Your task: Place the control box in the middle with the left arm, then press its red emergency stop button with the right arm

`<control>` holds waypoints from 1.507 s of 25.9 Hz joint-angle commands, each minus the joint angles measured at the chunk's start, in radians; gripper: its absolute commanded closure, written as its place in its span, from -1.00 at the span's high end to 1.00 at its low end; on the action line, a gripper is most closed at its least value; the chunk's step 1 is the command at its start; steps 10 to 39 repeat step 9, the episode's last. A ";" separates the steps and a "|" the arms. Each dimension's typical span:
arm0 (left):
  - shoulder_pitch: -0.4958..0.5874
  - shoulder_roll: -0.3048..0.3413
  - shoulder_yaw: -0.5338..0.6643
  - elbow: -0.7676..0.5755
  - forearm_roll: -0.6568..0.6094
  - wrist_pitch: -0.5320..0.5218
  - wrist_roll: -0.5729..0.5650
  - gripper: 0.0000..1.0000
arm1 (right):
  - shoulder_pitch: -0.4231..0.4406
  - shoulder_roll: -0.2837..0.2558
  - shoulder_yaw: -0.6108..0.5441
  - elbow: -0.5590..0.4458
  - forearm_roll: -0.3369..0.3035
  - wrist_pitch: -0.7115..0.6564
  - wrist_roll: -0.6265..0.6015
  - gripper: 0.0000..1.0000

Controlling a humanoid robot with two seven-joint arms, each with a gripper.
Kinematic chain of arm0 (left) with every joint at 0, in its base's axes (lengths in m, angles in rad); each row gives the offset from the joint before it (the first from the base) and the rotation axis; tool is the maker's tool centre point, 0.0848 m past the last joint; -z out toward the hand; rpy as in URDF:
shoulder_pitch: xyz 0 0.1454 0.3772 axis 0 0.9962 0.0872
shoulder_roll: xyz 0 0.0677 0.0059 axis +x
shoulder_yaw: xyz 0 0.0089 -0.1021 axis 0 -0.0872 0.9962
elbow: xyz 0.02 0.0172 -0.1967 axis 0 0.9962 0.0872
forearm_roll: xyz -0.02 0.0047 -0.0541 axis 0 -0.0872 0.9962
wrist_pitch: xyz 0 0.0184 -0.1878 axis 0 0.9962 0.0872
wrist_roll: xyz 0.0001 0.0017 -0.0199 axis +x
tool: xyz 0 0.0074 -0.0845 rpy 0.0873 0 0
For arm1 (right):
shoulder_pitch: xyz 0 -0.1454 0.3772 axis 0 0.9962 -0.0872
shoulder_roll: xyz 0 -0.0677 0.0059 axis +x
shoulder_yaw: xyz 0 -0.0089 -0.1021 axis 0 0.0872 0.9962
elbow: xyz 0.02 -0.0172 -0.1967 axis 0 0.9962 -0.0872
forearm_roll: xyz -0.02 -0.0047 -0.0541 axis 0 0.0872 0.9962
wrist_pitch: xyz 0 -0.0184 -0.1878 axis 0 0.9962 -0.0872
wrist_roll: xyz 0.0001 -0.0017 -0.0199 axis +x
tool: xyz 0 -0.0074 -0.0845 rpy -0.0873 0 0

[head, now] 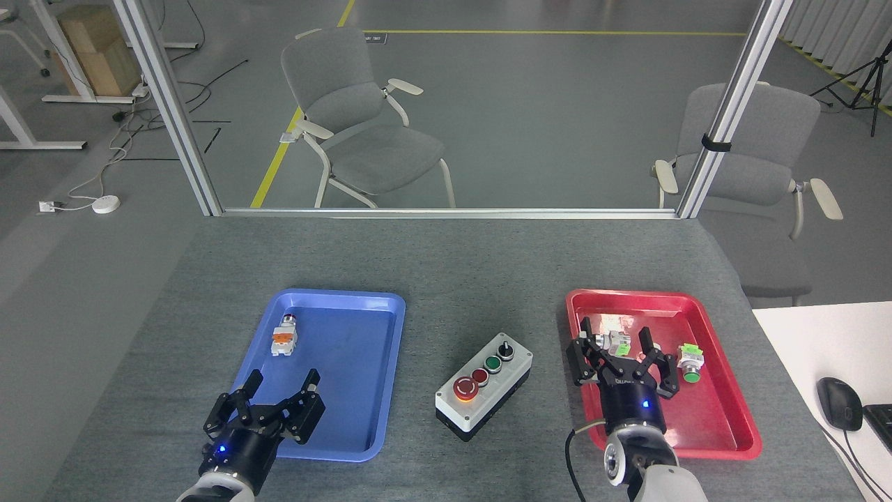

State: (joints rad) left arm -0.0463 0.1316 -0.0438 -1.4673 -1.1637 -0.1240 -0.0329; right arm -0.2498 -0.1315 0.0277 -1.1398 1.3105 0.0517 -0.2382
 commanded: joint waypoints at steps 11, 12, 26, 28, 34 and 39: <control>0.000 -0.001 0.001 0.005 0.006 -0.002 -0.001 0.98 | 0.147 -0.005 -0.066 -0.179 0.004 0.000 0.008 0.99; 0.000 -0.001 0.001 0.005 0.006 -0.002 -0.001 0.98 | 0.147 -0.005 -0.066 -0.179 0.004 0.000 0.008 0.99; 0.000 -0.001 0.001 0.005 0.006 -0.002 -0.001 0.98 | 0.147 -0.005 -0.066 -0.179 0.004 0.000 0.008 0.99; 0.000 -0.001 0.001 0.005 0.006 -0.002 -0.001 0.98 | 0.147 -0.005 -0.066 -0.179 0.004 0.000 0.008 0.99; 0.000 -0.001 0.001 0.005 0.006 -0.002 -0.001 0.98 | 0.147 -0.005 -0.066 -0.179 0.004 0.000 0.008 0.99; 0.000 -0.001 0.001 0.005 0.006 -0.002 -0.001 0.98 | 0.147 -0.005 -0.066 -0.179 0.004 0.000 0.008 0.99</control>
